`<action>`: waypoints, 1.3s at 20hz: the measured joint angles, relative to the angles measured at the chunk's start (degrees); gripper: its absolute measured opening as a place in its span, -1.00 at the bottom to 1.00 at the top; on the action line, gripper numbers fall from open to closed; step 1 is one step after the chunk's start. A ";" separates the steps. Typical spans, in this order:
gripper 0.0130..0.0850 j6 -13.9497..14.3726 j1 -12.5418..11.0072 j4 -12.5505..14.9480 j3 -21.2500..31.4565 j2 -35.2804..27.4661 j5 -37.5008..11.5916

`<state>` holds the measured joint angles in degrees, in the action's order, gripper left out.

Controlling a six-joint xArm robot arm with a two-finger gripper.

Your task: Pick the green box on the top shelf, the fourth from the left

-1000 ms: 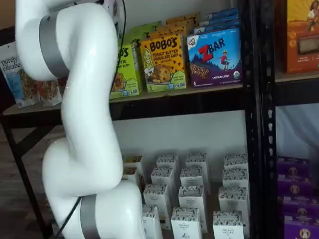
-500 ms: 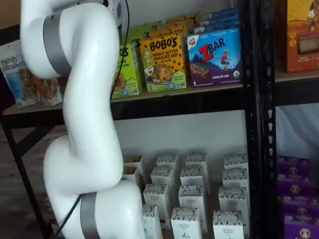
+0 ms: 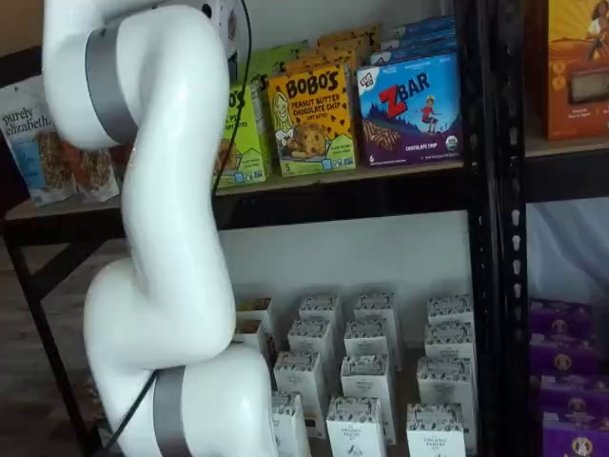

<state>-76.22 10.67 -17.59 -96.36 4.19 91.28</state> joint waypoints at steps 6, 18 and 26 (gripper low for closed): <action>1.00 0.11 0.50 1.46 0.14 -0.48 0.48; 0.78 0.42 1.40 1.89 2.65 0.01 -2.33; 0.33 0.36 1.42 1.34 3.32 0.22 -3.08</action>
<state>-75.85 12.09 -16.25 -93.04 4.41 88.20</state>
